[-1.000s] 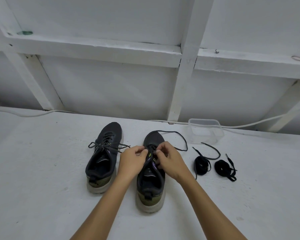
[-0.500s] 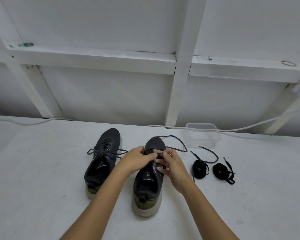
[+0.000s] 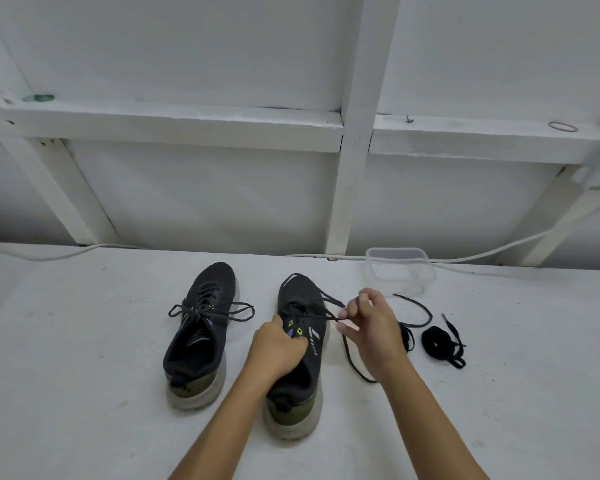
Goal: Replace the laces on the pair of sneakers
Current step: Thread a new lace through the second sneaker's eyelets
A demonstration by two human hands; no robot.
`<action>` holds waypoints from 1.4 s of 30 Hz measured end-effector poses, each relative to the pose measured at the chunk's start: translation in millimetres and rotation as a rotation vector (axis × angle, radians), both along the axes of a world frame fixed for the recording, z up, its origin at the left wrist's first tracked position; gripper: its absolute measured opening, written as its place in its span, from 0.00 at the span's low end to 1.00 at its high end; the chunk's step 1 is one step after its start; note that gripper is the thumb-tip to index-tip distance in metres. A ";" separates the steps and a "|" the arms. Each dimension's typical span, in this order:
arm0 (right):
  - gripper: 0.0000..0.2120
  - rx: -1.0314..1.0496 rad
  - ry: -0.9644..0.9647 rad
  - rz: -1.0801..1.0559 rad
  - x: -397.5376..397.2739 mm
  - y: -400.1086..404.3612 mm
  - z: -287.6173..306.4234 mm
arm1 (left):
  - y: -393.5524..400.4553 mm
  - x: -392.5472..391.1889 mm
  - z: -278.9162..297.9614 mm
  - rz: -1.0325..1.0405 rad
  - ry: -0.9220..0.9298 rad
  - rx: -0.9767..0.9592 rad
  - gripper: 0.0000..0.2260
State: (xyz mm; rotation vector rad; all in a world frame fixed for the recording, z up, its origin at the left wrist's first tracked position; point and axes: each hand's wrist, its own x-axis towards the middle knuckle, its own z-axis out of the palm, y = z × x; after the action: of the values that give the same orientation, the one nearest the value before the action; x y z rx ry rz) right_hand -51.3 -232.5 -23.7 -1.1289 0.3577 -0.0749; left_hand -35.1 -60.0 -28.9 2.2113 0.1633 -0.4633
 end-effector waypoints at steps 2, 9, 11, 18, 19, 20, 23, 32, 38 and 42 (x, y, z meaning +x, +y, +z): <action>0.06 -0.129 0.046 0.038 -4.3 -18.3 5.9 | -1.3 0.1 -0.8 -0.013 -0.009 0.000 0.10; 0.12 -1.219 0.218 0.723 -5.2 -20.5 11.5 | 1.7 -2.3 -0.4 -0.006 -0.024 -0.021 0.11; 0.07 -1.182 0.180 0.758 -1.4 -14.1 10.7 | 2.8 -3.0 -0.3 -0.007 -0.023 -0.051 0.11; 0.12 -0.877 0.153 0.393 10.8 -2.5 12.6 | 12.0 7.4 8.2 0.004 -0.034 -0.331 0.22; 0.13 -0.832 0.172 0.377 12.3 -0.7 11.5 | 12.0 9.4 7.8 0.002 -0.029 -0.379 0.26; 0.14 -0.776 0.185 0.357 14.1 1.3 11.2 | 11.7 10.3 6.6 0.010 -0.013 -0.423 0.27; 0.16 -0.693 0.185 0.299 19.2 6.6 11.2 | 11.5 8.7 -0.1 0.081 0.001 -0.477 0.21; 0.13 -0.488 0.204 0.287 21.8 17.6 4.1 | 21.4 14.2 -5.8 0.185 -0.039 -0.559 0.19; 0.16 -0.531 0.058 0.313 14.9 17.4 12.9 | 8.3 2.8 1.9 0.224 0.055 -0.259 0.37; 0.16 -0.488 0.012 0.372 12.9 17.6 19.3 | 1.9 -2.4 5.4 0.109 0.031 -0.113 0.15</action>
State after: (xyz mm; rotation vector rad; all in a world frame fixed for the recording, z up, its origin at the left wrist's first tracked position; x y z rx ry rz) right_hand -38.5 -214.8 -4.4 -1.6633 0.1347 0.1825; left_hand -37.5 -58.1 -23.5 2.0738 0.2659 -0.4358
